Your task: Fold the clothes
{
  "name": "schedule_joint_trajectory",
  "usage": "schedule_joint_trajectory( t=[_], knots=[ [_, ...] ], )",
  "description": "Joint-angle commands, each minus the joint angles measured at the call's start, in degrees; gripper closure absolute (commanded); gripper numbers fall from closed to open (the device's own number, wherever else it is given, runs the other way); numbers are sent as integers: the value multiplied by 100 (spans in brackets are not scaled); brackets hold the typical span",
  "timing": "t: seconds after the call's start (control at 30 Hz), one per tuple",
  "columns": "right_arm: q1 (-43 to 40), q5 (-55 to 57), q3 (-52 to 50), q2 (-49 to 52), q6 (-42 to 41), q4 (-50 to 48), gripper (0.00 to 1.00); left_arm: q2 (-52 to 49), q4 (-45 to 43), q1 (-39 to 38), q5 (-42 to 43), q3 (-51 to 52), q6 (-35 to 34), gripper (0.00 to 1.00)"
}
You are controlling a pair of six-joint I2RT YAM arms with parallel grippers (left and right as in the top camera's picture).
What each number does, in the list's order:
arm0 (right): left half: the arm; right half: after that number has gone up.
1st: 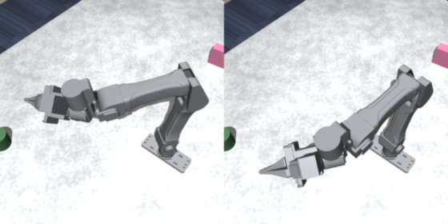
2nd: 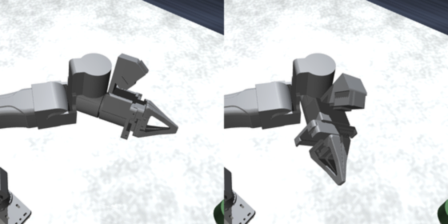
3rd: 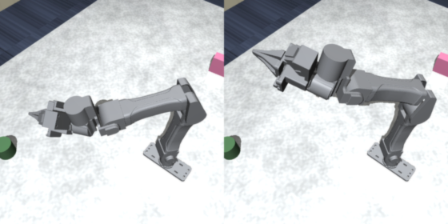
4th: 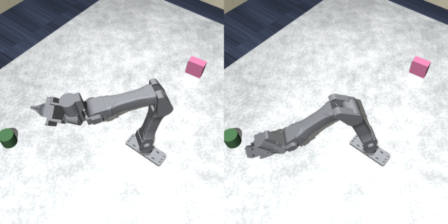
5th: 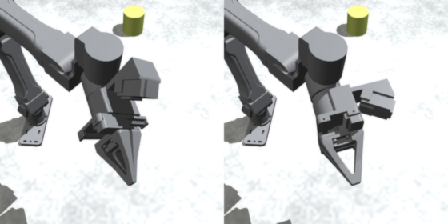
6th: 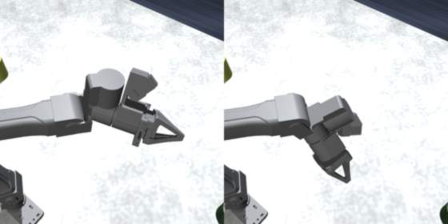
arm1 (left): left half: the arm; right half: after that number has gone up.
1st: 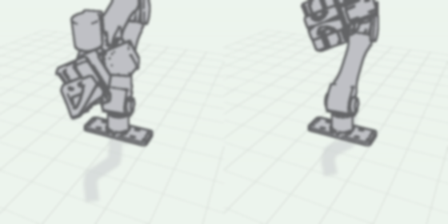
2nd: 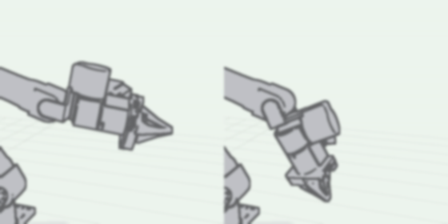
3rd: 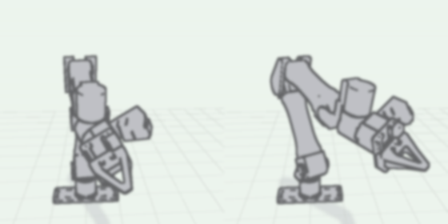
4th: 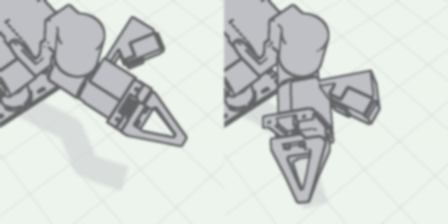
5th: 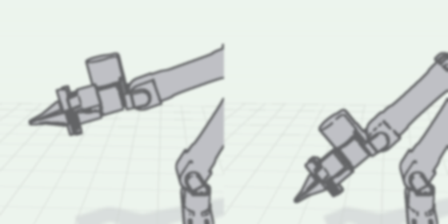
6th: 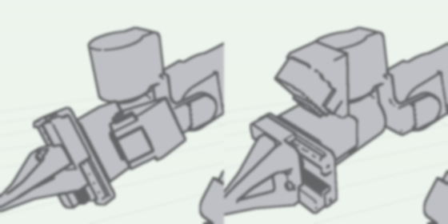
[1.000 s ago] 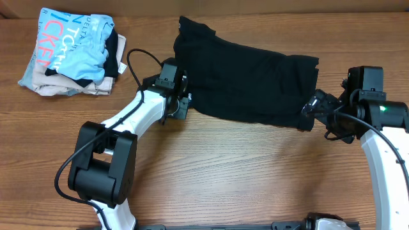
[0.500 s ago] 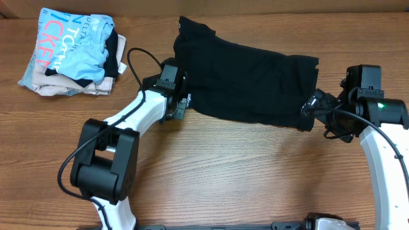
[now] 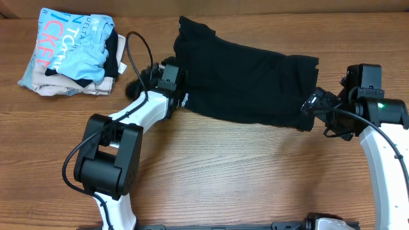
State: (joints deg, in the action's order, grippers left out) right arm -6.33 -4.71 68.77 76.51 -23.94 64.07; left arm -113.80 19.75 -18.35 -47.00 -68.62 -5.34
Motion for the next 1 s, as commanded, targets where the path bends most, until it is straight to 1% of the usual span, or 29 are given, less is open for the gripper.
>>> schedule_joint_trajectory(
  t=[0.0,0.13,0.23,0.3,0.43,0.5,0.53,0.6,0.63,0.7,0.77,0.8,0.83,0.9,0.97],
  knots=[
    [-4,-33,-17,9,37,-20,1,-52,-739,44,-1353,-17,337,91],
    [-4,-31,-17,9,37,44,1,-52,-1976,44,-1609,-35,1237,89],
    [-4,-37,-17,9,122,81,1,-50,-2304,42,-1803,-90,1727,88],
    [-4,-37,-17,9,146,105,1,-50,-2321,42,-2203,-122,1886,90],
    [-4,-55,-20,9,146,210,0,-44,-2227,-2,-2892,-129,1888,95],
    [-4,-55,-20,15,146,282,0,-42,-1928,-94,-3003,-129,1886,95],
    [-4,-55,-20,42,146,332,0,-42,-1526,-221,-2896,-129,1818,89],
    [-4,-103,-20,101,146,354,0,-42,-977,-374,-2387,-129,1504,82],
    [-4,-149,-20,144,144,352,0,-42,-621,-446,-1895,-129,1272,82],
    [-4,-184,-20,249,146,352,0,-42,107,-531,-522,-129,791,81],
    [-4,-186,-20,367,146,354,0,-42,592,-522,688,-129,400,76],
    [-4,-188,-20,417,146,352,0,-42,778,-483,1250,-129,149,71],
    [-4,-190,-20,479,146,352,0,-42,927,-433,1700,-131,-96,69],
    [-4,-188,-20,560,149,343,0,-42,1191,-315,2288,-179,-468,65],
    [-4,-188,-20,608,151,319,0,-42,1502,-175,2752,-313,-656,59]
  ],
)
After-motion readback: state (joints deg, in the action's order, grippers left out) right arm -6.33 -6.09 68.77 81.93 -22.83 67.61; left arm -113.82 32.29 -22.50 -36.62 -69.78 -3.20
